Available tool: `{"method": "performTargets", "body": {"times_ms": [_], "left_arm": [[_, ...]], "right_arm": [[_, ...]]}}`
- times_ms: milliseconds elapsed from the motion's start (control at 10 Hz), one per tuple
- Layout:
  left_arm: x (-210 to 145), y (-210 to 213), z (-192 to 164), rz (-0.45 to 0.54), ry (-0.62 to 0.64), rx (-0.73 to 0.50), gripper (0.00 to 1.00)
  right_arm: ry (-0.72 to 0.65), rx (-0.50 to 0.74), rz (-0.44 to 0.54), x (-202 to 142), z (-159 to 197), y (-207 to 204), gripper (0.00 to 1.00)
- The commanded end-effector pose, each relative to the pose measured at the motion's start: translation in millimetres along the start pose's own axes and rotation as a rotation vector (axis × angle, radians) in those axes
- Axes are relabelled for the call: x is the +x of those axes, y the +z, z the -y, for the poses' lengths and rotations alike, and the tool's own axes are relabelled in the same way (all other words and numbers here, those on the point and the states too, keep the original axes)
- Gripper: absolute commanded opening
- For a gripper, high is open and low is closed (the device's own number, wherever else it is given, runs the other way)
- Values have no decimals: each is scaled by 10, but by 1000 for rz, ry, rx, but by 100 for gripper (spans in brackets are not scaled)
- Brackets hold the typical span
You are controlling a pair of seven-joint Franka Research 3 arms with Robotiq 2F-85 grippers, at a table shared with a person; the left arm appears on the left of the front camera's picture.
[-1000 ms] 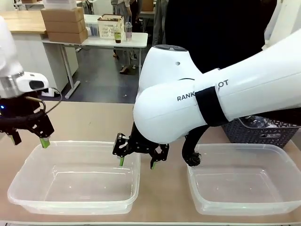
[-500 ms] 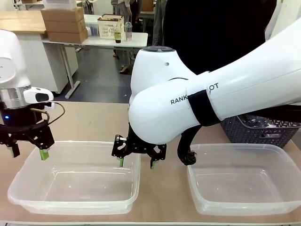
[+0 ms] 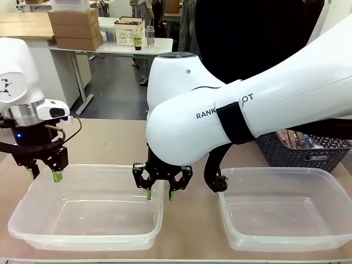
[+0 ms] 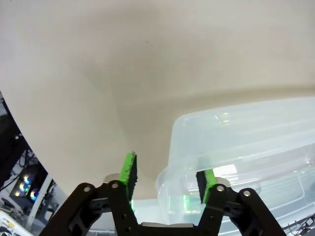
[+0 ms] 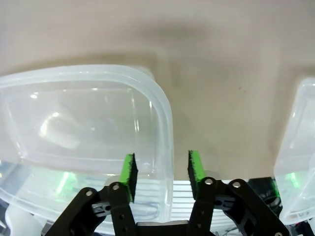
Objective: Sort the waste into each basket.
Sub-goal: Pick up the Organizing box on the left side of the table and lift it.
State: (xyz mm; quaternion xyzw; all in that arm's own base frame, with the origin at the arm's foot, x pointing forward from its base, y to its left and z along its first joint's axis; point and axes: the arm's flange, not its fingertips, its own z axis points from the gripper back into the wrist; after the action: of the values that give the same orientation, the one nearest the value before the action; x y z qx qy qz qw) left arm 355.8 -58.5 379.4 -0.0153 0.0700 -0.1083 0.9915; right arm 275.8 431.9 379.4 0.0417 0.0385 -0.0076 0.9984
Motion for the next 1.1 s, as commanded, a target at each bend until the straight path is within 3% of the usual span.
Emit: {"method": "performTargets", "body": {"times_ms": [0,100,200,300,700,1000], "left_arm": [[-1528,-1217,36,52,-23,27,0],[-1532,-1219,35,53,-20,26,14],[-1533,-1221,40,46,-20,21,4],[-1534,-1222,42,40,-20,24,0],[-1449,-1002,-64,111,58,52,0],[-1197,-354,15,217,90,125,0]], "right_arm": [[-37,-43,24,3,-90,13,16],[-41,-47,25,5,-92,23,7],[-42,-51,24,4,-93,25,0],[-49,-54,13,14,-80,15,0],[-63,-70,-29,33,16,18,0],[-111,-145,-38,-33,281,274,0]]}}
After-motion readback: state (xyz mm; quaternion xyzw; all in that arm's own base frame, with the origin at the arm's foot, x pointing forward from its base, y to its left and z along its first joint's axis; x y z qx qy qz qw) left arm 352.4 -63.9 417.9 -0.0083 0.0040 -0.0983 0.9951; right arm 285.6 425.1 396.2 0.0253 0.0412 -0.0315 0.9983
